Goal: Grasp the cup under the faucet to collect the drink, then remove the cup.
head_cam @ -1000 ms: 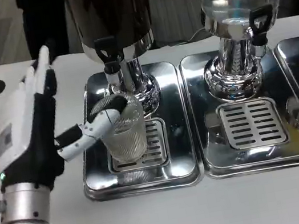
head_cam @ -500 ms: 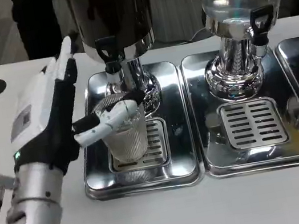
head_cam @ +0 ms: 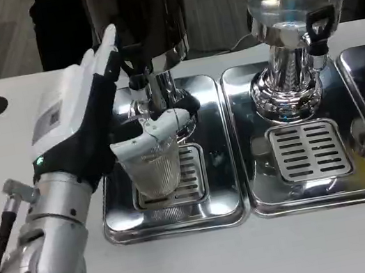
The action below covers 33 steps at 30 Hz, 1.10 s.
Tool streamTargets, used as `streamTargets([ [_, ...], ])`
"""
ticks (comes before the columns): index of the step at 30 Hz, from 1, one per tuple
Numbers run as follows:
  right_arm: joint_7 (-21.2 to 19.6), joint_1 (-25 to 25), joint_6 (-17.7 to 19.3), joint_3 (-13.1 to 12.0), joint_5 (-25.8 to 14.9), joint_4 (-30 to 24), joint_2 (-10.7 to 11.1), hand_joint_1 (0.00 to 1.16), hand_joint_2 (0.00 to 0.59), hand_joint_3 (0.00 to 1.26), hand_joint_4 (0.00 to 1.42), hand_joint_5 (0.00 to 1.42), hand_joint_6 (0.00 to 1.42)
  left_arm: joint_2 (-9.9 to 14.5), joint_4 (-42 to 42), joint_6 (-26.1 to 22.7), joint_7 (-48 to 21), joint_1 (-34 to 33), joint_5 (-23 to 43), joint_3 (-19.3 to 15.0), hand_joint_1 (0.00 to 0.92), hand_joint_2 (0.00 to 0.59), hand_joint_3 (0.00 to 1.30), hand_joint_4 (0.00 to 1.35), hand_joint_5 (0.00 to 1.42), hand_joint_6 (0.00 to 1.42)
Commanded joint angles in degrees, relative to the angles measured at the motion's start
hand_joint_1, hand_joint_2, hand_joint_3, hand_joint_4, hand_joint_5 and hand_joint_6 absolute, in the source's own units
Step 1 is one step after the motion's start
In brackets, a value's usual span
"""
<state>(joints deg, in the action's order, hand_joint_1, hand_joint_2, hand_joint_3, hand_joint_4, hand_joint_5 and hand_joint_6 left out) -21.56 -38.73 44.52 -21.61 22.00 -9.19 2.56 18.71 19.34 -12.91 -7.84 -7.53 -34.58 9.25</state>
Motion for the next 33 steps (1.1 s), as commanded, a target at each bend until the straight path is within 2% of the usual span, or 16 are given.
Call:
streamTargets([
  [1, 0.21, -0.45, 1.02, -0.23, -0.36, -0.2, -0.22, 0.62, 0.586, 0.34, 0.25, 0.2, 0.05, -0.11, 1.95, -0.22, -0.27, 1.1, -0.78, 0.51, 0.382, 0.101, 0.04, 0.0, 0.02, 0.0],
  [4, 0.27, -0.33, 0.95, -0.02, -0.13, -0.31, -0.3, 0.62, 0.586, 0.34, 0.25, 0.2, 0.05, -0.21, 3.07, -0.24, 0.02, 2.03, -0.77, 0.36, 0.37, 0.101, 0.14, 0.02, 0.03, 0.0],
  [6, 0.3, -0.26, 0.92, 0.1, -0.03, -0.36, -0.36, 0.62, 0.586, 0.34, 0.24, 0.2, 0.05, -0.31, 4.7, -0.16, 0.45, 3.24, -1.06, 0.15, 0.358, 0.094, 0.19, 0.15, 0.11, 0.0],
  [10, 0.33, -0.3, 0.98, 0.18, 0.13, -0.29, -0.43, 0.62, 0.586, 0.34, 0.24, 0.2, 0.05, -0.6, 6.7, -0.16, 0.8, 4.73, -0.85, -0.08, 0.335, 0.093, 0.24, 0.25, 0.21, 0.0],
  [18, 0.27, -0.69, 1.46, 0.17, 0.24, -0.25, -0.57, 0.62, 0.586, 0.34, 0.24, 0.2, 0.05, -1.38, 10.72, -0.12, 0.78, 8.14, -0.24, -0.93, 0.312, 0.093, 0.27, 0.28, 0.24, 0.0],
  [33, 0.23, -1.32, 2.27, 0.17, 0.09, -0.01, -0.65, 0.62, 0.586, 0.34, 0.24, 0.2, 0.05, -1.8, 12.15, 0.65, 1.3, 9.94, -0.22, -1.36, 0.314, 0.093, 0.27, 0.28, 0.23, 0.0],
])
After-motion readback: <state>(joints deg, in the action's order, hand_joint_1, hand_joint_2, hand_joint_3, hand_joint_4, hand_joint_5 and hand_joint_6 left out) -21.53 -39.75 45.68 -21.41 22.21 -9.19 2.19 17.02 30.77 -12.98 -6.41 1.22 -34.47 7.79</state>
